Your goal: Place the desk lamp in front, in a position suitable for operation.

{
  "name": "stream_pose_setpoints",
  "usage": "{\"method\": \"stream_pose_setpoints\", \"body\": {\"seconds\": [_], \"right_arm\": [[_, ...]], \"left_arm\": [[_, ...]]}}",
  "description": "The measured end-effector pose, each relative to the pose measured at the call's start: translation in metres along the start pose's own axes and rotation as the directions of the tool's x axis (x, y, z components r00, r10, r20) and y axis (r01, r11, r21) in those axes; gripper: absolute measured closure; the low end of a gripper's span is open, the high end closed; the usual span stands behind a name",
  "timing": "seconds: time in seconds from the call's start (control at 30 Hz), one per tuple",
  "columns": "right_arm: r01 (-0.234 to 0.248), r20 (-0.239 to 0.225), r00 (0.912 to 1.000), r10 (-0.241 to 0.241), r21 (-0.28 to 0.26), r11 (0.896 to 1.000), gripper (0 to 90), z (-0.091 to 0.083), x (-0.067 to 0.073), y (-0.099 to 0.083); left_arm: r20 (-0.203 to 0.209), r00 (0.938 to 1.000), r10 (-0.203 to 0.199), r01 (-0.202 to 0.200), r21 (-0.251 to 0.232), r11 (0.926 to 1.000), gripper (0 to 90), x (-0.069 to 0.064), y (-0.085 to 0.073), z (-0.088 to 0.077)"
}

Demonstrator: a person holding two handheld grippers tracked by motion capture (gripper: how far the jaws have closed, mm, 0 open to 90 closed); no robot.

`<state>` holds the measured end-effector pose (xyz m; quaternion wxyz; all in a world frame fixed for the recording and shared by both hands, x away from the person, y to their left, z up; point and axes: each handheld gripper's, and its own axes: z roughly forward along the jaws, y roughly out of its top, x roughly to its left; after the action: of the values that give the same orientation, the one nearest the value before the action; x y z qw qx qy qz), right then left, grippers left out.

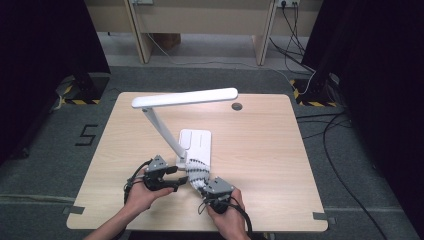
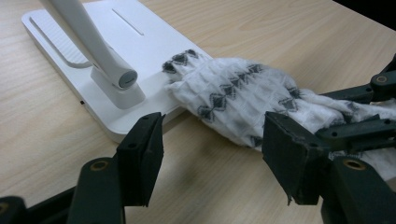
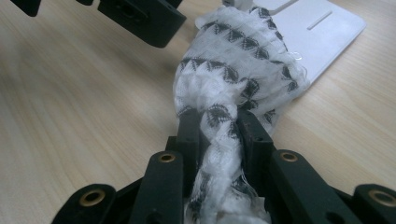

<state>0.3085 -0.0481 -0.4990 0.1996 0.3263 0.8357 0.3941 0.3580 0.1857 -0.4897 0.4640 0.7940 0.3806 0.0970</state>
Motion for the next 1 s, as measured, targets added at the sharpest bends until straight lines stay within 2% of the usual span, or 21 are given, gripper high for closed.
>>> {"method": "stream_pose_setpoints", "body": {"seconds": [0.17, 0.2, 0.3, 0.47, 0.8, 1.0], "right_arm": [[0.013, -0.009, 0.9999, -0.013, -0.003, 1.000, 74.4, 0.003, 0.004, 0.001], [0.013, -0.011, 0.9999, -0.013, 0.000, 1.000, 74.4, 0.003, 0.006, 0.001], [0.016, -0.015, 0.9998, -0.016, -0.002, 1.000, 74.4, 0.005, 0.009, 0.000], [0.029, -0.018, 0.9994, -0.029, 0.001, 1.000, 74.4, 0.007, 0.011, -0.001], [0.043, -0.040, 0.9983, -0.043, 0.013, 0.999, 74.4, 0.013, 0.020, -0.004], [0.049, -0.043, 0.9979, -0.048, 0.011, 0.999, 74.4, 0.015, 0.021, -0.004]], "left_arm": [[0.012, 0.9997, -0.022, 0.022, 0.012, 0.9997, 37.8, 0.000, 0.000, 0.002], [0.021, 0.9983, -0.055, 0.055, 0.013, 0.9984, 37.9, 0.001, -0.001, 0.004], [0.022, 0.9968, -0.076, 0.076, 0.018, 0.9970, 38.0, 0.002, -0.003, 0.005], [0.017, 0.9969, -0.077, 0.077, 0.027, 0.9967, 37.9, 0.003, -0.004, 0.007], [0.036, 0.9925, -0.117, 0.115, 0.046, 0.9922, 38.3, 0.003, -0.006, 0.011], [0.055, 0.9882, -0.143, 0.140, 0.052, 0.9888, 42.2, 0.002, -0.007, 0.011]]}}
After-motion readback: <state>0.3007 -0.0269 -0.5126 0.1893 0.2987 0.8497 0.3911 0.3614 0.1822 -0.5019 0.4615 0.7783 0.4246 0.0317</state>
